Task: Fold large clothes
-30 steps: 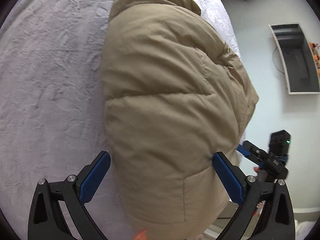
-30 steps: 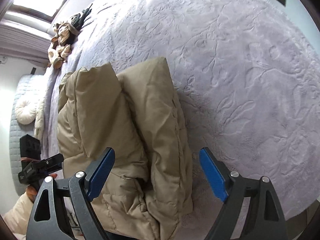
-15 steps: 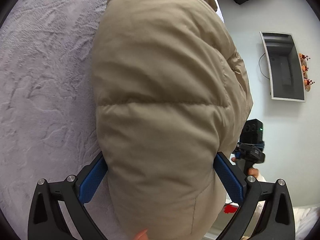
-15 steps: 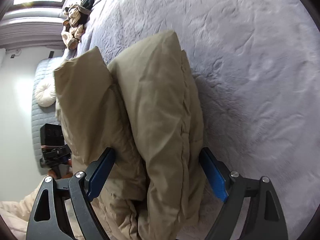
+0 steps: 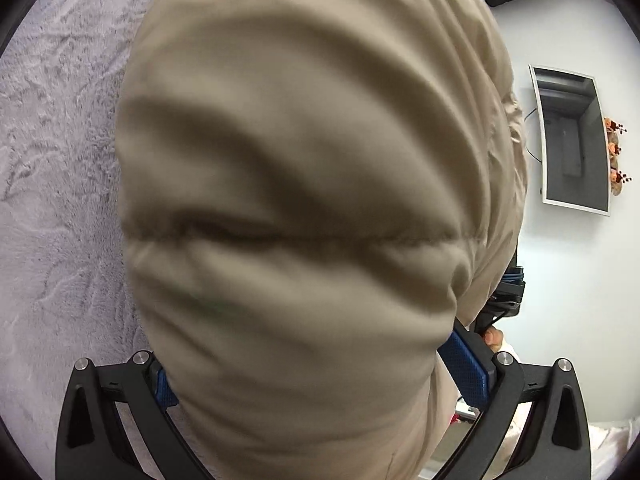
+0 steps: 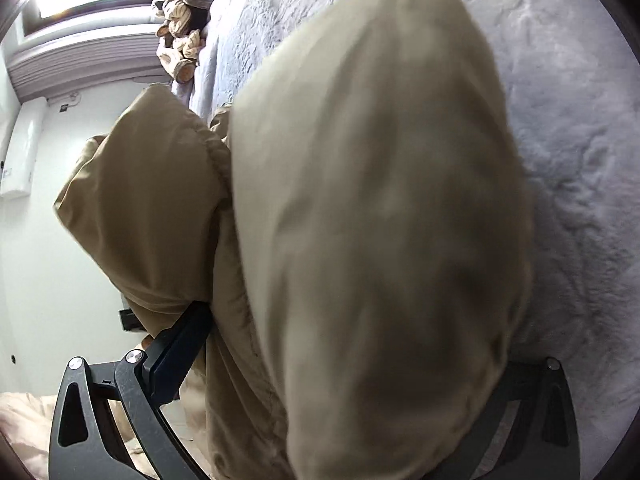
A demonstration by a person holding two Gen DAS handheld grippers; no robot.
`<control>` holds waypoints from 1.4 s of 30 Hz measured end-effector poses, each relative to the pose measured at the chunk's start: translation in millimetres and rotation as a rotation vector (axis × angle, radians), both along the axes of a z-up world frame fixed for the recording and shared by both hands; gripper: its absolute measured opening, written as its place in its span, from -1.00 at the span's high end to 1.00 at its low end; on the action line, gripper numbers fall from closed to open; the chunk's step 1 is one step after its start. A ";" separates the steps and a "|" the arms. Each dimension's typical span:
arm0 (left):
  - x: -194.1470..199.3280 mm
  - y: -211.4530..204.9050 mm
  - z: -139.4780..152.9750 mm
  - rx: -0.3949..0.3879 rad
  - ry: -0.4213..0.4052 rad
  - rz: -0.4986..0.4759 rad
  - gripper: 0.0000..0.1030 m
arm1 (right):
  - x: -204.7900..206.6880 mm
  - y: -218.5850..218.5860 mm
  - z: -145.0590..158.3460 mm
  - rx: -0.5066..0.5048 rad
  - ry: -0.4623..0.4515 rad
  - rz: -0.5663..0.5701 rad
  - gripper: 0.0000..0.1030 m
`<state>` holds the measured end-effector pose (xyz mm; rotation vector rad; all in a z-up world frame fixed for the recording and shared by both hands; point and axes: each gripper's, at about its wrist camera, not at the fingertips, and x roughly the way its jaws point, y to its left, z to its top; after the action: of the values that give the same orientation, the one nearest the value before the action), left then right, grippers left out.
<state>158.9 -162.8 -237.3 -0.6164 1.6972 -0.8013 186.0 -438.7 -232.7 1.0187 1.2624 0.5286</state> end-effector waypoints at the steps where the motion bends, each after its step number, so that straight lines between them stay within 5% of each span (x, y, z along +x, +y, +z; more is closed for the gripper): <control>1: -1.0 -4.3 4.6 0.009 -0.017 0.000 -1.00 | 0.7 1.6 0.1 -0.006 0.011 -0.011 -0.99; 3: -3.9 -12.7 16.3 0.027 -0.064 -0.004 -0.98 | -0.1 2.8 1.3 -0.012 0.025 -0.027 -0.95; 7: -8.0 -19.3 38.8 0.023 -0.135 -0.002 -0.90 | -8.9 7.2 17.0 -0.037 0.007 -0.043 -0.43; 10: -1.5 -21.2 53.1 0.008 -0.184 -0.017 -0.90 | -15.0 15.9 36.9 -0.053 -0.035 -0.056 -0.27; 18: 33.0 36.8 92.8 -0.021 -0.258 -0.026 -0.90 | -8.6 74.9 84.8 -0.062 -0.130 -0.091 -0.26; 24: 85.5 108.5 104.7 0.032 -0.286 -0.013 -0.90 | 18.8 150.9 96.1 -0.050 -0.158 -0.092 -0.26; 34: 170.8 194.5 69.3 0.131 -0.268 0.072 -0.90 | 128.3 275.4 70.6 -0.018 -0.155 -0.011 -0.26; 38: 179.1 193.4 39.0 0.155 -0.215 0.098 -0.97 | 150.5 289.5 47.3 -0.050 -0.095 -0.018 -0.30; 42: 168.7 207.4 46.9 0.212 -0.258 0.134 -0.97 | 147.2 292.4 47.1 -0.094 -0.040 -0.044 -0.35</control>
<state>327.6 44.6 -190.5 -0.4540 1.4646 -0.5695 333.1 -146.3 -185.7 0.9508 1.2153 0.4498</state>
